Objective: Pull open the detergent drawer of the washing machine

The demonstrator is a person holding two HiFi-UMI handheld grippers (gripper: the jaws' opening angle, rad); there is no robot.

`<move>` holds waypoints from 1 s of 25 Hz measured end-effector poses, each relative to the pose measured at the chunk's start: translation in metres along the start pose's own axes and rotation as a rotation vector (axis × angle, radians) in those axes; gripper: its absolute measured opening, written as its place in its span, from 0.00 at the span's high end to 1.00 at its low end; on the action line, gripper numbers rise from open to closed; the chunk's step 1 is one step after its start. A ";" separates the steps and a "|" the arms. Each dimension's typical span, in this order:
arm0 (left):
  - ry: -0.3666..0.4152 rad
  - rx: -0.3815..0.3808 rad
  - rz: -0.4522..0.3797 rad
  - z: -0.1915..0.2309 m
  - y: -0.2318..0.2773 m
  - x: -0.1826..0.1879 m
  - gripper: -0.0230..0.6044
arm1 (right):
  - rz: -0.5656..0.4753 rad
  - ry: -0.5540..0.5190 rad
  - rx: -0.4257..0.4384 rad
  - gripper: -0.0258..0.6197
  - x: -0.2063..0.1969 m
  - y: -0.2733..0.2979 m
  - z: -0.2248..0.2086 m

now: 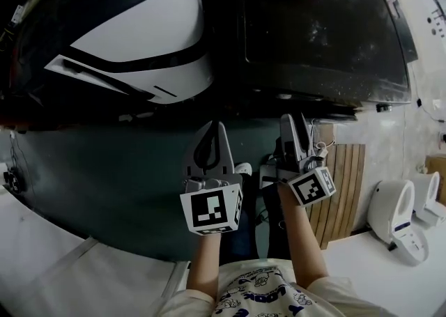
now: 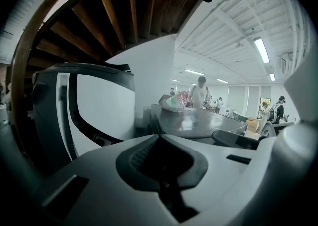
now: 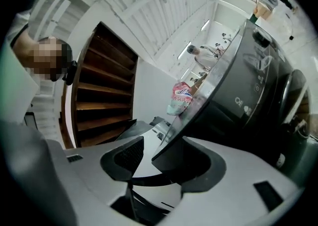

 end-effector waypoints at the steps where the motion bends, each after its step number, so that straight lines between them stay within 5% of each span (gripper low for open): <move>1: 0.000 -0.001 0.005 0.000 0.002 -0.004 0.94 | -0.005 0.016 -0.005 0.61 -0.004 0.000 -0.004; 15: -0.013 -0.032 0.065 -0.010 0.028 -0.048 0.94 | -0.048 0.178 -0.070 0.61 -0.042 0.001 -0.065; 25: -0.020 -0.027 0.083 -0.007 0.041 -0.070 0.94 | -0.052 0.201 -0.056 0.61 -0.057 0.014 -0.095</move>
Point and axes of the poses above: the fingertips, and each gripper's own axes: y forward along the fingers, z to its left, x out of its top, the point moved 10 cm from there along -y, backward along the fingers, and after that the axes turned 2 degrees about -y, right-handed, at the moved point
